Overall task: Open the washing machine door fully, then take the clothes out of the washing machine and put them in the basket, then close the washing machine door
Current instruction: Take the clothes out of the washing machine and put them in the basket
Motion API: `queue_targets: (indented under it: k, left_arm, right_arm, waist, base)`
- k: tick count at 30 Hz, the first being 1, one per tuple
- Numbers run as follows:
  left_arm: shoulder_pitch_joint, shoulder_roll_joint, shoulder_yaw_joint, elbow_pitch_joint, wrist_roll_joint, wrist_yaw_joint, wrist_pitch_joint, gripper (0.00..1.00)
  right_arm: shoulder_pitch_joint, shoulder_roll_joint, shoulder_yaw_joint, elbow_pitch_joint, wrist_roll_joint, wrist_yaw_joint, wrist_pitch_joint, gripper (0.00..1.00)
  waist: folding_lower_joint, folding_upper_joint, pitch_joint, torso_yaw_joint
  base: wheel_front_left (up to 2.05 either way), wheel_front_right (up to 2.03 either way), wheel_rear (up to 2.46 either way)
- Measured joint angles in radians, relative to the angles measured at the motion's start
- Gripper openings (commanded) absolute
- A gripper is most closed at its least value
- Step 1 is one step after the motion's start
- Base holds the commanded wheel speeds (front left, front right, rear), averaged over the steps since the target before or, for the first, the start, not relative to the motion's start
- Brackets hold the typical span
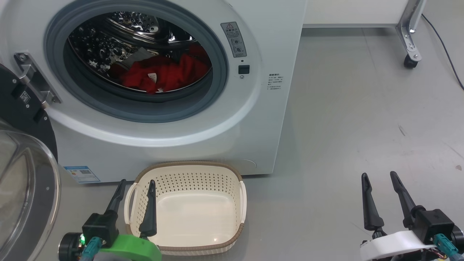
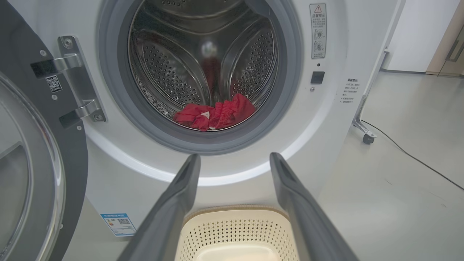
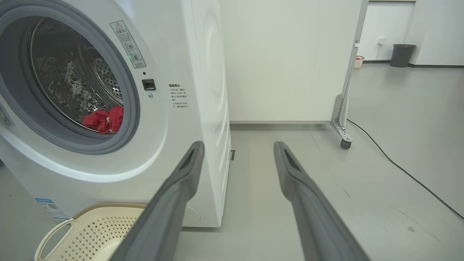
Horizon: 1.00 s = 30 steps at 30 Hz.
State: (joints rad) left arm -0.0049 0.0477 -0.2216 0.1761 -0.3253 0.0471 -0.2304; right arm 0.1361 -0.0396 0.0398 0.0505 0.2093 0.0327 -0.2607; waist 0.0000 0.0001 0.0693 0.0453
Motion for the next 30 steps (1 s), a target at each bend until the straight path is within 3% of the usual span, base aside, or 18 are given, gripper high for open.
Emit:
queue_targets:
  k: [18, 30]
  left_arm:
    - [-0.011, 0.000, -0.007, 0.020, -0.007, -0.001, 0.002, 1.00]
    - [-0.161, -0.001, 0.000, 0.082, -0.054, -0.027, 0.060, 1.00]
  right_arm:
    - [0.000, 0.001, 0.015, -0.001, 0.000, 0.008, 0.000, 1.00]
    - [-0.012, 0.001, 0.029, -0.026, 0.000, 0.018, 0.000, 1.00]
  waist:
    - [0.0000, 0.0000, 0.018, -0.017]
    - [0.0000, 0.0000, 0.099, -0.065]
  base:
    - [0.00, 0.00, 0.00]
    - [0.00, 0.00, 0.00]
